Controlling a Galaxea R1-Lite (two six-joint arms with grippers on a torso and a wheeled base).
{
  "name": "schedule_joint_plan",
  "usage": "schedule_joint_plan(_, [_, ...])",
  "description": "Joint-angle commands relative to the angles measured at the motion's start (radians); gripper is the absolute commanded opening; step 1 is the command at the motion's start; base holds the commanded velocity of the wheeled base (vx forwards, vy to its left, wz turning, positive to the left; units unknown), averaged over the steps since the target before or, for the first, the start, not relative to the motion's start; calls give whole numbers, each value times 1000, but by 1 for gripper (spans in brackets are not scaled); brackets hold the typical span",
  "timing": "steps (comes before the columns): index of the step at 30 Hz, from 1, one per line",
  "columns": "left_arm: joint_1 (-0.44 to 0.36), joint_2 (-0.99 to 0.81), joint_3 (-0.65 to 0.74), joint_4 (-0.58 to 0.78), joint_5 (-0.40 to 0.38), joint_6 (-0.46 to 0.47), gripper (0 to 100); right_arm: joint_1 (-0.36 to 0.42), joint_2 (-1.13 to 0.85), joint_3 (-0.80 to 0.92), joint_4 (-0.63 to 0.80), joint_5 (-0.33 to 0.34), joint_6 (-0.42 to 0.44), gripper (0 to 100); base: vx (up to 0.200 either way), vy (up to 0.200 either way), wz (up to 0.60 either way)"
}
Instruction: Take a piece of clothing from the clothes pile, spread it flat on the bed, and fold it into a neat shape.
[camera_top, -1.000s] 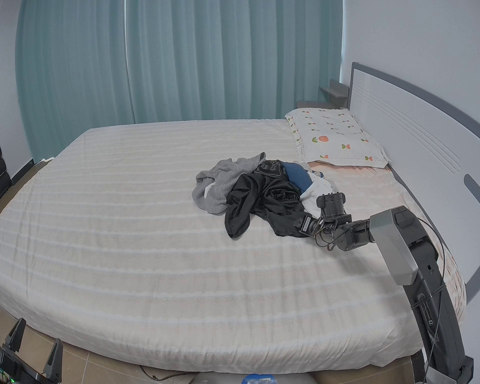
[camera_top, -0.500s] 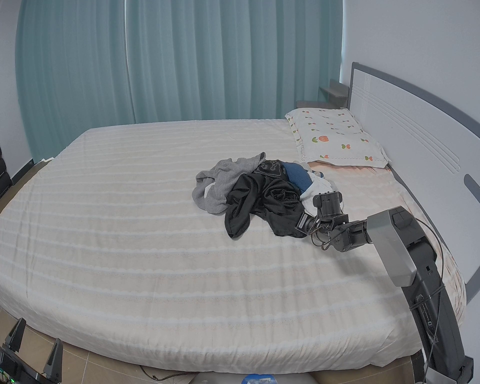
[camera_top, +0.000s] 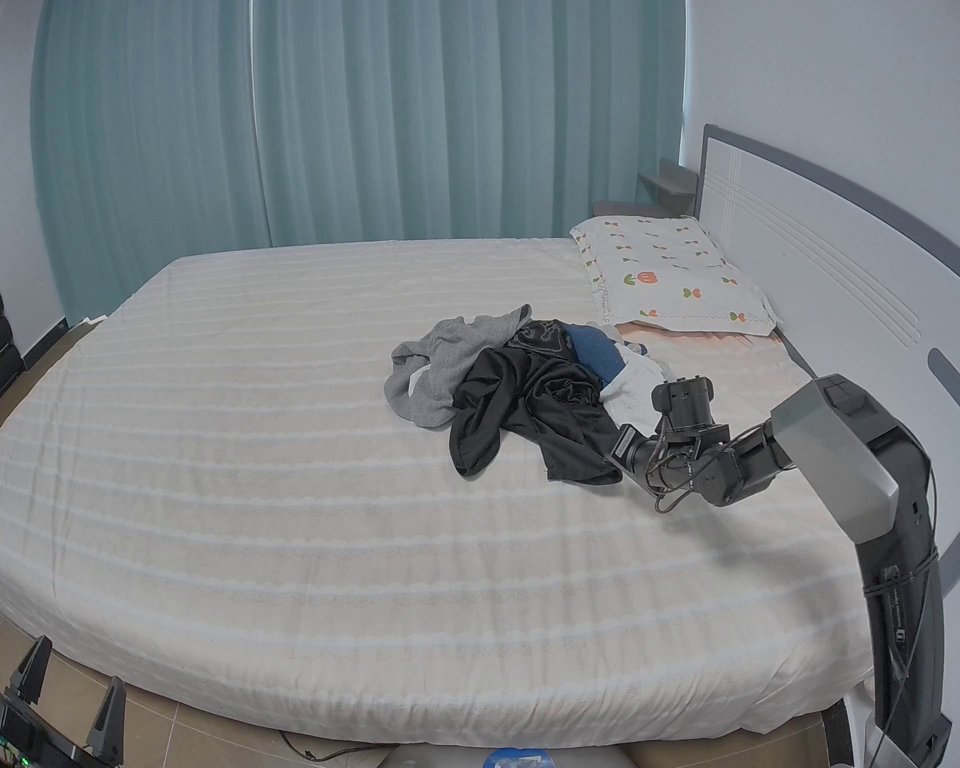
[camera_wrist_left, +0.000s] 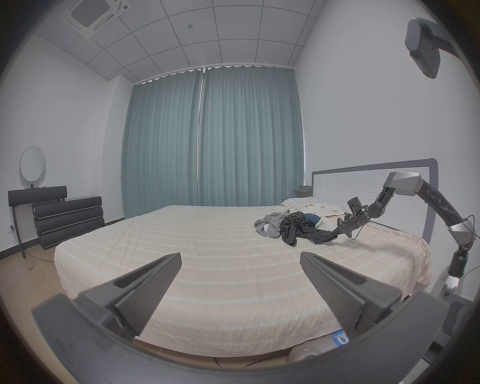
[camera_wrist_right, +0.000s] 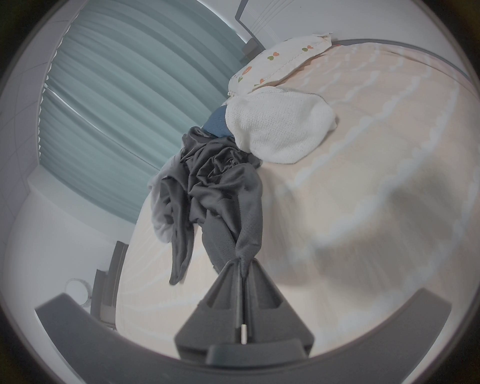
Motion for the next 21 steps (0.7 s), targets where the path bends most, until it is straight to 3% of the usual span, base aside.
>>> schedule_joint_plan(1, [0,-18,16,1,0,0,100,8,-506,742,-417,165,21,0,0,0,0])
schedule_joint_plan(8, [0,-18,16,1,0,0,100,23,-762,917,-471,159,17,0,0,0,0])
schedule_joint_plan(18, [0,-18,15,-1,-11,6,100,78,-971,854,-451,141,4,0,0,0,0])
schedule_joint_plan(21, [0,-18,16,-2,-11,60,100,95,-1009,819,-410,116,-8,0,0,0,0])
